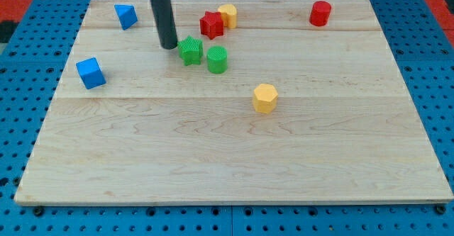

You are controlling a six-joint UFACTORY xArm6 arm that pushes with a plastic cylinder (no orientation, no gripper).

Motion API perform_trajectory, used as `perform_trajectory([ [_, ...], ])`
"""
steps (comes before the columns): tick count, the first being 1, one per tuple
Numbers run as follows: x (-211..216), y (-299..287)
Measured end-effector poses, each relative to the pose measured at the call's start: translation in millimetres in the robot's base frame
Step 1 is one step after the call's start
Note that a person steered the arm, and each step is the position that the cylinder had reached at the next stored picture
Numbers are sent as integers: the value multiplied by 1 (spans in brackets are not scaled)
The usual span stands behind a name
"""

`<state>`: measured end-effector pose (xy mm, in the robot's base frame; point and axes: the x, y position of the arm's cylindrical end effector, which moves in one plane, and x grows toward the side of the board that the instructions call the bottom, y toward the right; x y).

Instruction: Move the red star to the right center of the board

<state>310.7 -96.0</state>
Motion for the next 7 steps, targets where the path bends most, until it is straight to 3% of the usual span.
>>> perform_trajectory([
  [2, -47, -1],
  [3, -50, 57],
  [4, -65, 65],
  [5, -43, 100],
  [6, 17, 139],
  [7, 43, 210],
])
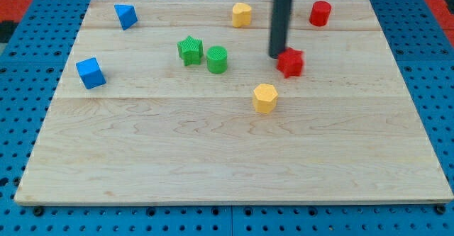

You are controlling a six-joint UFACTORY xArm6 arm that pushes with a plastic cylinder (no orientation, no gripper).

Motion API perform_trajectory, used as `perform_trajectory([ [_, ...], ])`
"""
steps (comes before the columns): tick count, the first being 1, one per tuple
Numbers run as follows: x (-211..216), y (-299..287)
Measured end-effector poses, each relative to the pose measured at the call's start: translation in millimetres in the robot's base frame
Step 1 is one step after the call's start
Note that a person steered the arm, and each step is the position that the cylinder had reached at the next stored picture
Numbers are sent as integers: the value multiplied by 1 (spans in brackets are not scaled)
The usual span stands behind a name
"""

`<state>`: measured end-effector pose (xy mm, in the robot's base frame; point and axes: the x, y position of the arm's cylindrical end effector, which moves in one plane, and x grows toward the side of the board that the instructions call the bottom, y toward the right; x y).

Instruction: Move the red star to the right center of the board

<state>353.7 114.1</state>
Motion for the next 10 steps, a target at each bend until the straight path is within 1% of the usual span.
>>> perform_trajectory([
  [1, -5, -27],
  [2, 13, -29],
  [3, 37, 23],
  [4, 37, 40],
  [5, 37, 13],
  [6, 40, 10],
  [7, 72, 6],
  [9, 77, -11],
  [10, 62, -70],
])
